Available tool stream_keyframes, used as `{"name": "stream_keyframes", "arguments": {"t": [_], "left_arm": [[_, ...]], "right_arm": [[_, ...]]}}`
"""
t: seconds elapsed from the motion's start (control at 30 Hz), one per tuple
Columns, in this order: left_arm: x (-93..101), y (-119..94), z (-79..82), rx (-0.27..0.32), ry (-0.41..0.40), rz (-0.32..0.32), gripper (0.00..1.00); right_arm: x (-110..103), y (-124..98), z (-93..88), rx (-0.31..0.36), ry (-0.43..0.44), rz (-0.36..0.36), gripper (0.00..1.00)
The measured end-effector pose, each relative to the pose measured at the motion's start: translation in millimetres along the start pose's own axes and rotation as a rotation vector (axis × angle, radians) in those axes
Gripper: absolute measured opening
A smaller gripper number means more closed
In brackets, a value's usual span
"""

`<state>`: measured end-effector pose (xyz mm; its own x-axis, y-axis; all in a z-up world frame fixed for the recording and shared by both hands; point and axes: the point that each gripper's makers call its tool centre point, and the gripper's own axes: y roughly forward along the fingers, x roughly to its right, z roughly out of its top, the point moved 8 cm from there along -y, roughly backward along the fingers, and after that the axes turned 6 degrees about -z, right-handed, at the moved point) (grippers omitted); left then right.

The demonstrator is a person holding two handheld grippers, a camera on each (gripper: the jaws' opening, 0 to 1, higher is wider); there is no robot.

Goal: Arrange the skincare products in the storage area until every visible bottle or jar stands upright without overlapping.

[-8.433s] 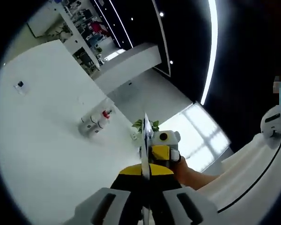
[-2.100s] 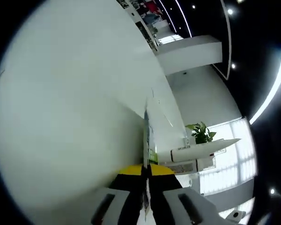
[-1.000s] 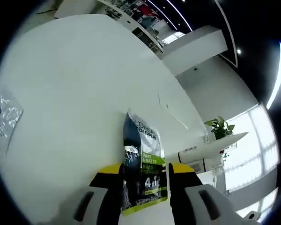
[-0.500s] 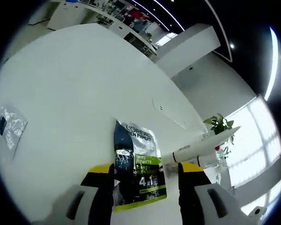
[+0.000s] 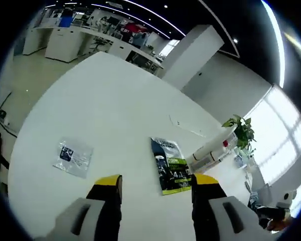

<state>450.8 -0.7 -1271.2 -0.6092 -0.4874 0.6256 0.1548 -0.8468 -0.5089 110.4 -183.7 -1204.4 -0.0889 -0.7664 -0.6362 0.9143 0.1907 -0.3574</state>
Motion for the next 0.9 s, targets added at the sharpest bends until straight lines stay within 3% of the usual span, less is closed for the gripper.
{"name": "stream_keyframes", "arguments": {"t": [0.03,0.2,0.33,0.47,0.57,0.7,0.73,0.83,0.9], "left_arm": [[-3.3,-12.3,-5.5,-0.019,0.072,0.029,0.59],[-7.8,-41.5,-26.7,-0.092,0.2,0.092,0.75],[-17.5,-72.2,-48.0,-0.162,0.313,0.166,0.79],[-30.9,-101.4,-73.4,-0.188,0.304,0.231,0.82],[-45.8,-124.9,-101.4,-0.269,0.33,0.279,0.82],[-54.4,-141.6,-124.7,-0.348,0.383,0.266,0.82],[-59.6,-148.9,-133.6,-0.411,0.44,0.271,0.82],[-65.3,-155.4,-147.5,-0.527,0.521,0.243,0.79],[-67.4,-156.4,-151.1,-0.58,0.572,0.213,0.76]], "right_arm": [[-1.4,1.7,-1.3,-0.011,-0.001,0.01,0.74],[-5.0,10.0,-6.5,-0.041,-0.009,0.051,0.74],[-9.1,23.7,-10.9,-0.082,-0.013,0.091,0.74],[-17.4,40.2,-11.0,-0.123,-0.033,0.141,0.74],[-25.3,53.9,-8.2,-0.145,-0.053,0.176,0.74],[-33.4,66.0,-6.6,-0.17,-0.07,0.21,0.74],[-34.3,67.4,-6.6,-0.172,-0.074,0.214,0.74],[-36.8,70.2,-9.2,-0.184,-0.073,0.225,0.74],[-36.7,71.1,-11.6,-0.196,-0.077,0.229,0.74]]}}
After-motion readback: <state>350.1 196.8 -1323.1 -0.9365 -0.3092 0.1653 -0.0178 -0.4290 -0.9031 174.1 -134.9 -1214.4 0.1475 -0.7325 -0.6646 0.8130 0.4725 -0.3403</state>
